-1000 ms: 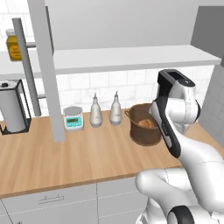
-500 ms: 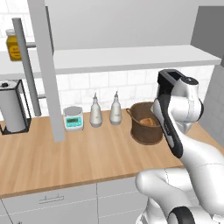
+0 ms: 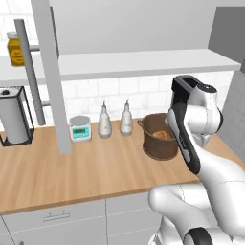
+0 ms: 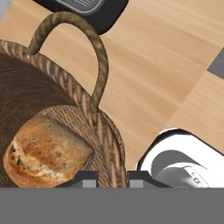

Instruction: Open the cabinet, pick up the bread from the cabinet and place it in the basket. Then move the basket to the dining counter.

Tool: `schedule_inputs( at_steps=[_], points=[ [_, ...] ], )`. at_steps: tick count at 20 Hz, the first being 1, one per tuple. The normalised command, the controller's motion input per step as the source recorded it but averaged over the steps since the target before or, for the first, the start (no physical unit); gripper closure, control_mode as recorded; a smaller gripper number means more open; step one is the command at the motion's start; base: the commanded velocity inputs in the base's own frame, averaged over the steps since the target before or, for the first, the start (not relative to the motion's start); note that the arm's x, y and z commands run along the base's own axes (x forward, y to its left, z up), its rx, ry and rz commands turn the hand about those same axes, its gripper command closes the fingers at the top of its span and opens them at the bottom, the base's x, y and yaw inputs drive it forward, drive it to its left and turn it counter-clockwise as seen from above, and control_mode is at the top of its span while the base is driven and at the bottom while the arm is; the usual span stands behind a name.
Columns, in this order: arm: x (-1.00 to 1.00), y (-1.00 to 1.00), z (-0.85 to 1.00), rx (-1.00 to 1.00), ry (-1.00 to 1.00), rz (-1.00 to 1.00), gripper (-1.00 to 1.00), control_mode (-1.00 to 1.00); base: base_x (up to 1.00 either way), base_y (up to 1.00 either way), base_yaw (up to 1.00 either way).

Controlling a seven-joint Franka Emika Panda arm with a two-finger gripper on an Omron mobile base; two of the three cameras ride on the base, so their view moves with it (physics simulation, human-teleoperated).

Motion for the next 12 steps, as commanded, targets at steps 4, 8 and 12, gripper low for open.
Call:
schedule_inputs(
  at_steps=[4,8,12],
  points=[
    [0.0,0.0,0.0,0.0,0.0,0.0,1.0,1.0,-0.99,0.1,0.0],
    [0.0,0.0,0.0,0.0,0.0,0.0,1.0,1.0,-0.97,0.05,0.14],
    [0.0,0.0,0.0,0.0,0.0,0.0,1.0,1.0,-0.64,0.05,0.73]
  ],
)
